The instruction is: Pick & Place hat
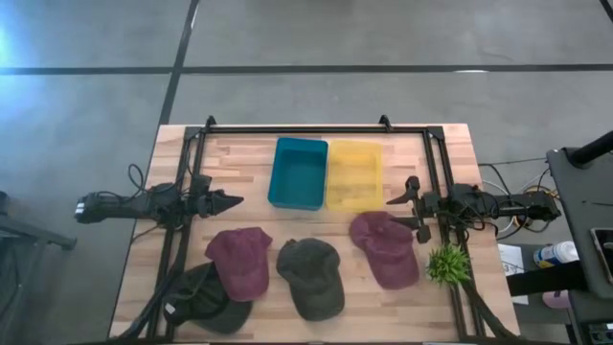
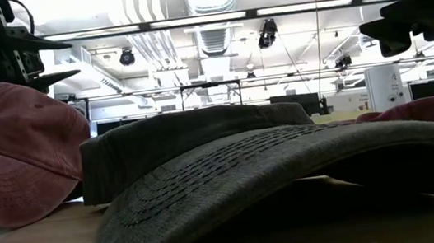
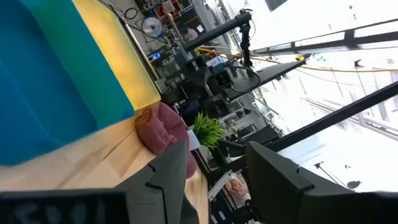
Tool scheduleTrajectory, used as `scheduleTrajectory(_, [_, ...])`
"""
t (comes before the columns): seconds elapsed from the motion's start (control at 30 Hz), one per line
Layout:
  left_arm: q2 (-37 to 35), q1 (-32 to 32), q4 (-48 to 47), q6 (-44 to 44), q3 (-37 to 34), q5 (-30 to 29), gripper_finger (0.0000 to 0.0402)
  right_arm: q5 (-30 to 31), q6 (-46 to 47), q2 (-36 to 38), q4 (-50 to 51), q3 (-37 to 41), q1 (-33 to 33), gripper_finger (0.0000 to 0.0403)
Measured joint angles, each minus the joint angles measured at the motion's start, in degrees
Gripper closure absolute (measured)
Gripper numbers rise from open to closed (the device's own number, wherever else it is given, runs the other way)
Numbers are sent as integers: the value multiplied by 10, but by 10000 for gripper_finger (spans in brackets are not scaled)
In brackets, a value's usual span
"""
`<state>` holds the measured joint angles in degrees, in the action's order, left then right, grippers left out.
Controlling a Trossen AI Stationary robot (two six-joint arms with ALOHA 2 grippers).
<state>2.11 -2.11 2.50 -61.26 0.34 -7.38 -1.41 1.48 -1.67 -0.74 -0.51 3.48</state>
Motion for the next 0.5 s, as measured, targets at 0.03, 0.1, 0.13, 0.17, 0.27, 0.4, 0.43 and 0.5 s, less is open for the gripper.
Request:
scheduleTrajectory(0.03, [0, 0, 0, 2, 0, 0, 241, 0, 0, 0, 0, 0, 0, 184])
scheduleTrajectory(0.1, [0, 0, 0, 17, 0, 0, 241, 0, 0, 0, 0, 0, 0, 184])
scheduleTrajectory(0.13, [0, 0, -1, 22, 0, 0, 241, 0, 0, 0, 0, 0, 0, 184])
scheduleTrajectory(0.17, [0, 0, -1, 22, 0, 0, 241, 0, 0, 0, 0, 0, 0, 184])
scheduleTrajectory(0.27, [0, 0, -1, 26, 0, -2, 241, 0, 0, 0, 0, 0, 0, 184])
scheduleTrajectory(0.4, [0, 0, 0, 28, 0, -18, 241, 0, 0, 0, 0, 0, 0, 184])
scheduleTrajectory(0.43, [0, 0, 0, 32, 0, -19, 241, 0, 0, 0, 0, 0, 0, 184])
scheduleTrajectory(0.5, [1, 0, -1, 49, 0, -20, 241, 0, 0, 0, 0, 0, 0, 184])
